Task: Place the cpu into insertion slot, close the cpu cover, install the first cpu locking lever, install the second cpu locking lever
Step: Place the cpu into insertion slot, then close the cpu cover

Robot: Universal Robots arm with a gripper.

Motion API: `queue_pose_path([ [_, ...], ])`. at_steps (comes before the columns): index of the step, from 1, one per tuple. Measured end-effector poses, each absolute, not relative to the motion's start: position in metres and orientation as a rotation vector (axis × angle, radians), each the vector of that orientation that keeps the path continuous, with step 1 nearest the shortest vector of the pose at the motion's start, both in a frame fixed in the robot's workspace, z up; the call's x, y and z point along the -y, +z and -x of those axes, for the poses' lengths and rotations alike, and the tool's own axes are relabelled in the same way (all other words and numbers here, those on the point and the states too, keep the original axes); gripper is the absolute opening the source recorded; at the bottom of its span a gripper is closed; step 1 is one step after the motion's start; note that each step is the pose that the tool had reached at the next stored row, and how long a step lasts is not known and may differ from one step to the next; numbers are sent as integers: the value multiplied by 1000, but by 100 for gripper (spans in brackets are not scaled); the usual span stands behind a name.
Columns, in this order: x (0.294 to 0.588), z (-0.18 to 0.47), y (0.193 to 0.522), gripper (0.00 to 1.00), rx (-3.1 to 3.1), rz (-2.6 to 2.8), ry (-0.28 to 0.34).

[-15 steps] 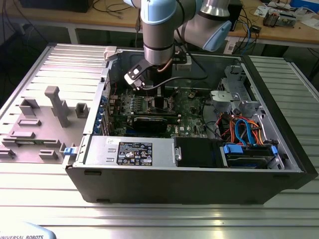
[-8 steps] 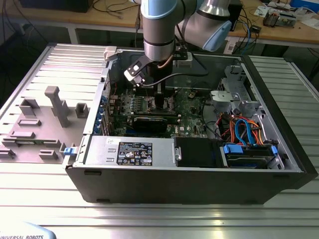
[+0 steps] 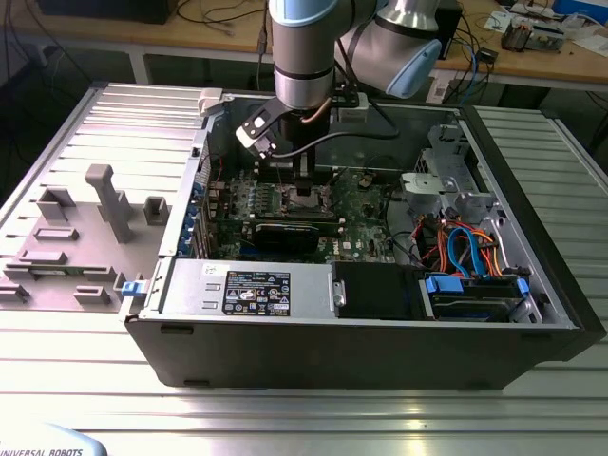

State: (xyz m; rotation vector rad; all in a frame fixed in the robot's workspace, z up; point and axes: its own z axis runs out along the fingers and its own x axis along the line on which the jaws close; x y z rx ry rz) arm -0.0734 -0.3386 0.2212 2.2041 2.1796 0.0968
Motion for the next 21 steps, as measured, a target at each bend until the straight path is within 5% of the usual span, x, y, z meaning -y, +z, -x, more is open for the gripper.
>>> queue_pose_path([
  [3, 339, 73, 221, 11, -2180, -2204, 97],
  [21, 339, 73, 221, 11, -2181, -2205, 94],
])
